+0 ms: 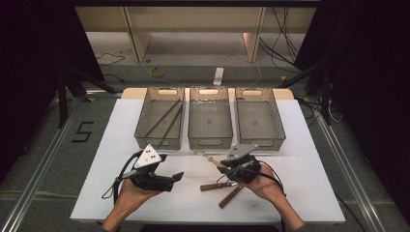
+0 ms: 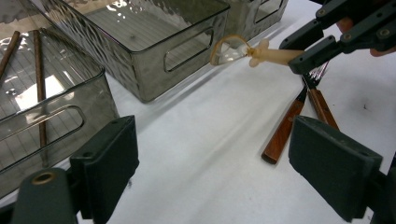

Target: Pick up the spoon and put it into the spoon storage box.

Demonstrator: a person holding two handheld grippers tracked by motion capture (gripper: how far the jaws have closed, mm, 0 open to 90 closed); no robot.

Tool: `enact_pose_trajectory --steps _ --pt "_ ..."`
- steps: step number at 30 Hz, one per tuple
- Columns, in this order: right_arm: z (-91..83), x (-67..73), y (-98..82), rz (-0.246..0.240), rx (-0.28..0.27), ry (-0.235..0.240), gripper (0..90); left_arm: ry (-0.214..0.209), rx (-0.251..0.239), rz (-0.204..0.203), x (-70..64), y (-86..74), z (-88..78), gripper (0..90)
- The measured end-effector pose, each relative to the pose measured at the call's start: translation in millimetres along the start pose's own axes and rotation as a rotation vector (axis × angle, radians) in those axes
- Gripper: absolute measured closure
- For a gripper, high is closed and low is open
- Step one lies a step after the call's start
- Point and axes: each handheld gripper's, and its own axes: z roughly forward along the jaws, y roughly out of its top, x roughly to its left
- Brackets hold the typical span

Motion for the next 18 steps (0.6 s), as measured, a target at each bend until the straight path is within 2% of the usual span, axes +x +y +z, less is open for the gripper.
enact_pose_trajectory --steps 7,18 --pt "-5.9 -10.9 8.3 0.034 -0.028 -0.025 74.9 0.005 -0.002 -0.005 0.5 -0.2 -0.4 15.5" --pt "-3.6 -28.7 24.4 0.07 -0.056 -0.062 75.0 0.004 -0.015 -0.012 0.9 -0.2 -1.2 15.4"
